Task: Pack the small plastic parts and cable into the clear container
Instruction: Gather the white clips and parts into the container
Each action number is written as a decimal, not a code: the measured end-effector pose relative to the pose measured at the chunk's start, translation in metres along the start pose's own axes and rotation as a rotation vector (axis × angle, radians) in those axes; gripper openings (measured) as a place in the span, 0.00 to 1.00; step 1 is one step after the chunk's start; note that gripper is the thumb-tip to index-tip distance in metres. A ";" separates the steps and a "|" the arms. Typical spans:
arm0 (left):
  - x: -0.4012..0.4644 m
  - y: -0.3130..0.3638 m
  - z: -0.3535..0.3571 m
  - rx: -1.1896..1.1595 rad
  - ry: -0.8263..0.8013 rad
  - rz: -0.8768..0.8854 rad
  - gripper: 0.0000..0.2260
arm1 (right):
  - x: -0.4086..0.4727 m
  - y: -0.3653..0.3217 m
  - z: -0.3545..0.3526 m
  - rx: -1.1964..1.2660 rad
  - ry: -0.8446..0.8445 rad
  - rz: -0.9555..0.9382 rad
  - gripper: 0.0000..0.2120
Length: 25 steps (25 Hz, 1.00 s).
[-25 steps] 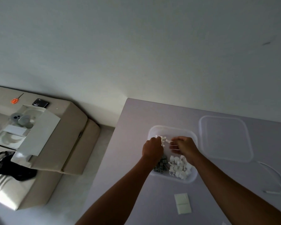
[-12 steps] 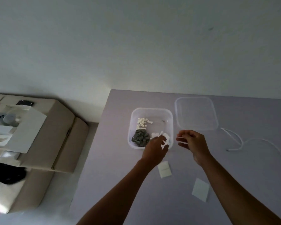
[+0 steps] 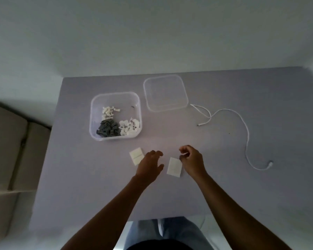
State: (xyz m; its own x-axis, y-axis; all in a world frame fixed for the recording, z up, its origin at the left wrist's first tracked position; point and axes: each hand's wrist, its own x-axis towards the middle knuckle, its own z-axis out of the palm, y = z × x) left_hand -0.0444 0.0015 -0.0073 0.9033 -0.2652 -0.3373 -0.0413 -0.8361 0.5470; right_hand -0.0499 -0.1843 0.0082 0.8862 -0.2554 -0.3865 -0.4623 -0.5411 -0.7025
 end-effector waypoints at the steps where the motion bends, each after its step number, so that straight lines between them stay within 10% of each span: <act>1: -0.001 0.000 0.007 0.061 0.015 -0.040 0.20 | -0.006 0.012 0.002 -0.053 -0.018 -0.019 0.15; 7: -0.002 -0.032 0.006 0.137 0.162 -0.287 0.26 | -0.026 0.042 0.020 -0.264 -0.189 -0.127 0.37; 15: 0.011 -0.046 -0.010 0.174 0.056 -0.301 0.33 | -0.018 0.038 0.028 -0.409 -0.230 -0.093 0.36; 25: 0.016 -0.052 -0.037 -0.019 0.010 -0.307 0.06 | 0.005 -0.001 0.032 -0.230 -0.299 -0.053 0.13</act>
State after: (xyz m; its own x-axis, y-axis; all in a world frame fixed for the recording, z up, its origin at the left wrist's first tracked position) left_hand -0.0117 0.0582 -0.0126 0.8766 0.0031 -0.4812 0.2421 -0.8670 0.4355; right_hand -0.0460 -0.1590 -0.0120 0.8452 0.0041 -0.5345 -0.3674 -0.7220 -0.5864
